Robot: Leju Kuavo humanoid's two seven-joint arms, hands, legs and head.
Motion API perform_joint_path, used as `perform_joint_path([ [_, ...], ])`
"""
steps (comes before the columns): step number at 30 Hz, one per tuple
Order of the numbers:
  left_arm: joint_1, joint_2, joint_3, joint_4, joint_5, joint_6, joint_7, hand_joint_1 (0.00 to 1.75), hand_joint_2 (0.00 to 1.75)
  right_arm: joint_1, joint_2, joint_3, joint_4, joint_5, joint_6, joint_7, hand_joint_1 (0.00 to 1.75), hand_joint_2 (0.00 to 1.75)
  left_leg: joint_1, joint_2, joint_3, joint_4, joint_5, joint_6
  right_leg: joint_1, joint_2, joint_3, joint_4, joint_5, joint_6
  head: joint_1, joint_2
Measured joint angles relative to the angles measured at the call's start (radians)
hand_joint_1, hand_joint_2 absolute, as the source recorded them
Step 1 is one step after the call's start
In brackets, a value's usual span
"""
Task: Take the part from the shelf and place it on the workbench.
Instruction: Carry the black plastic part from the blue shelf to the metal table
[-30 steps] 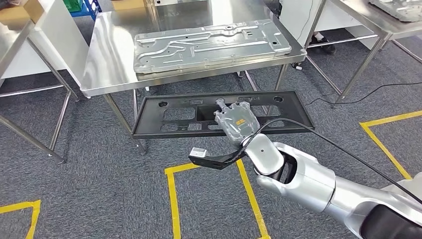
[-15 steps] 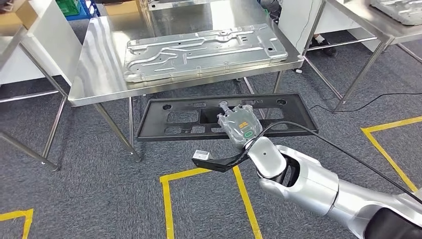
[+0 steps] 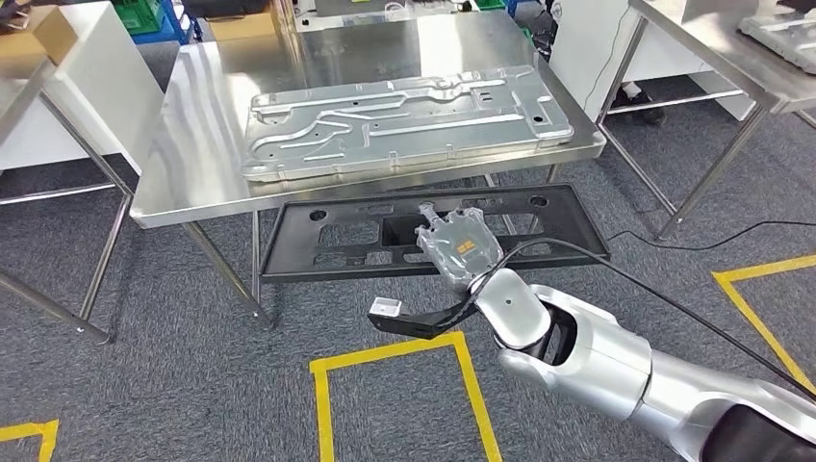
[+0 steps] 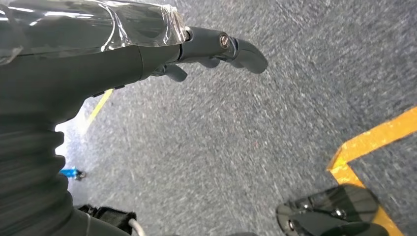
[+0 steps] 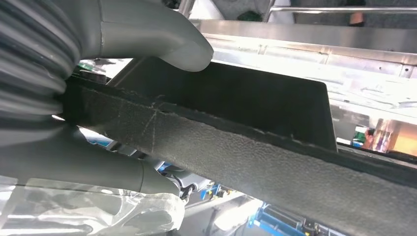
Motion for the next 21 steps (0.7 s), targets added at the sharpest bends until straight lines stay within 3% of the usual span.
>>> perform_joint_path([
  [2,-0.003,0.0,0.0,0.0,0.0,0.0,0.0,0.0,1.75,-0.002,-0.002,-0.001,-0.003,-0.004,0.002,-0.008,1.75,1.75,0.002,0.0,0.005,0.01,-0.01,-0.012,0.004,0.002,0.001,0.003,-0.005,-0.022,-0.002,0.0],
  [4,-0.004,0.001,0.0,0.0,0.0,0.0,-0.001,0.0,1.75,-0.008,-0.006,-0.005,-0.004,-0.011,0.003,-0.022,1.75,1.75,0.007,0.004,-0.017,0.061,-0.011,-0.02,0.003,0.004,0.013,0.003,-0.015,-0.036,-0.003,0.0],
  [6,-0.006,0.002,0.0,0.0,0.0,-0.002,-0.001,0.0,1.75,-0.014,-0.009,-0.006,-0.004,-0.013,0.003,-0.041,1.75,1.75,0.009,0.009,-0.095,0.185,-0.031,-0.027,0.004,0.007,0.029,0.002,-0.029,-0.046,-0.004,0.0],
  [8,-0.006,0.003,0.0,0.0,0.0,-0.004,-0.001,0.0,1.75,-0.013,-0.011,-0.003,-0.004,-0.012,0.003,-0.058,1.75,1.75,0.009,0.01,-0.188,0.306,-0.086,-0.032,0.004,0.012,0.046,0.002,-0.046,-0.05,-0.004,0.0],
  [9,-0.005,0.003,0.0,0.0,0.0,-0.006,-0.001,0.0,1.75,-0.011,-0.012,-0.001,-0.003,-0.011,0.002,-0.064,1.75,1.75,0.009,0.011,-0.219,0.329,-0.11,-0.033,0.005,0.014,0.057,0.002,-0.056,-0.05,-0.004,0.0],
  [10,-0.004,0.004,0.0,0.0,0.0,-0.006,-0.001,0.0,1.75,-0.009,-0.013,0.0,-0.003,-0.009,0.001,-0.068,1.75,1.75,0.009,0.011,-0.233,0.317,-0.114,-0.031,0.005,0.015,0.072,0.002,-0.067,-0.05,-0.004,0.0],
  [11,-0.004,0.004,0.0,0.0,-0.001,-0.007,-0.001,0.0,1.75,-0.009,-0.013,0.0,-0.003,-0.007,0.0,-0.071,1.75,1.75,0.009,0.012,-0.232,0.273,-0.092,-0.028,0.005,0.016,0.088,0.002,-0.079,-0.049,-0.004,0.0],
  [14,0.001,0.008,0.0,0.0,-0.001,-0.007,-0.001,0.0,1.75,-0.01,-0.014,0.002,-0.003,0.001,-0.003,-0.076,1.75,1.75,-0.002,0.015,-0.202,0.08,0.089,-0.006,0.007,0.018,0.13,-0.001,-0.113,-0.037,-0.004,0.0],
  [15,0.001,0.009,0.0,0.0,-0.002,-0.007,-0.001,0.0,1.75,-0.009,-0.014,0.003,-0.003,0.003,-0.003,-0.078,1.75,1.75,-0.006,0.014,-0.195,0.044,0.132,0.001,0.008,0.02,0.141,-0.003,-0.12,-0.03,-0.004,0.0],
  [16,0.0,0.01,0.0,0.0,-0.002,-0.007,-0.001,0.0,1.75,-0.01,-0.015,0.004,-0.003,0.006,-0.004,-0.079,1.75,1.75,-0.01,0.012,-0.19,0.029,0.148,0.006,0.01,0.022,0.148,0.0,-0.121,-0.022,-0.004,0.0],
  [18,-0.003,0.01,0.0,0.0,-0.003,-0.008,-0.002,0.0,1.75,-0.011,-0.016,0.005,-0.004,0.008,-0.002,-0.082,1.75,1.75,-0.01,0.009,-0.166,0.023,0.142,0.016,0.01,0.021,0.152,0.023,-0.118,-0.011,-0.003,0.0],
  [20,-0.003,0.01,0.0,0.0,-0.004,-0.008,-0.002,0.0,1.75,-0.014,-0.02,0.004,-0.005,0.008,0.001,-0.082,1.75,1.75,-0.008,0.009,-0.14,0.019,0.129,0.029,0.01,0.016,0.107,0.112,-0.126,-0.008,-0.001,0.0],
  [21,-0.003,0.009,0.0,0.0,-0.005,-0.008,-0.002,0.0,1.75,-0.015,-0.022,0.004,-0.005,0.008,0.004,-0.082,1.75,1.75,-0.008,0.009,-0.131,0.018,0.122,0.034,0.011,0.014,0.065,0.177,-0.145,-0.008,0.0,0.0],
])
